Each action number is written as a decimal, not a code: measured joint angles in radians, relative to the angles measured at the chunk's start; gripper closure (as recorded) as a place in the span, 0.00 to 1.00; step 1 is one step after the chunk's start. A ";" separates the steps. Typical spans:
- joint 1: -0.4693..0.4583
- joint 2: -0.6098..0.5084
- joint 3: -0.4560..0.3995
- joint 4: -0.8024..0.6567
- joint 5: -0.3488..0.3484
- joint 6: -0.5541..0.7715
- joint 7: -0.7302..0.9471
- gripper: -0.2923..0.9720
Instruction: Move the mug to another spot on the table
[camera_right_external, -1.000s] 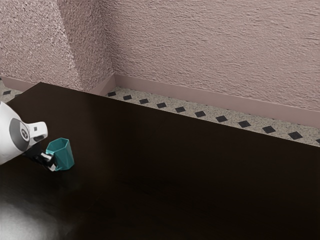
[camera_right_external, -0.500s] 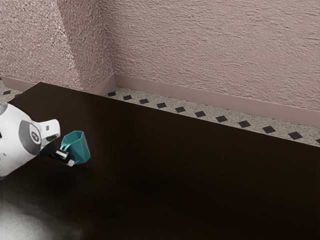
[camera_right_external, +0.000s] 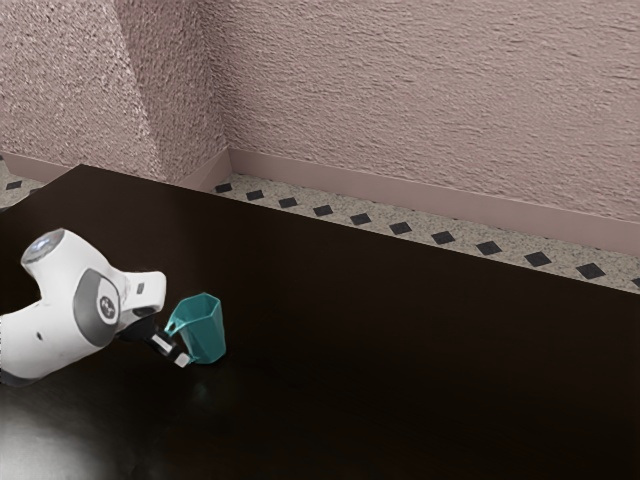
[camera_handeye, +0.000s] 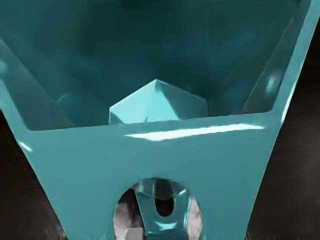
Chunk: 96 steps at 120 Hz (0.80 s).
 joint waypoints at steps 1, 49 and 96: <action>-0.003 0.000 0.000 0.000 0.000 0.000 0.001 0.80; -0.079 0.033 0.001 0.010 -0.013 -0.010 0.019 0.55; -0.078 0.001 0.002 0.041 -0.012 -0.034 0.031 0.28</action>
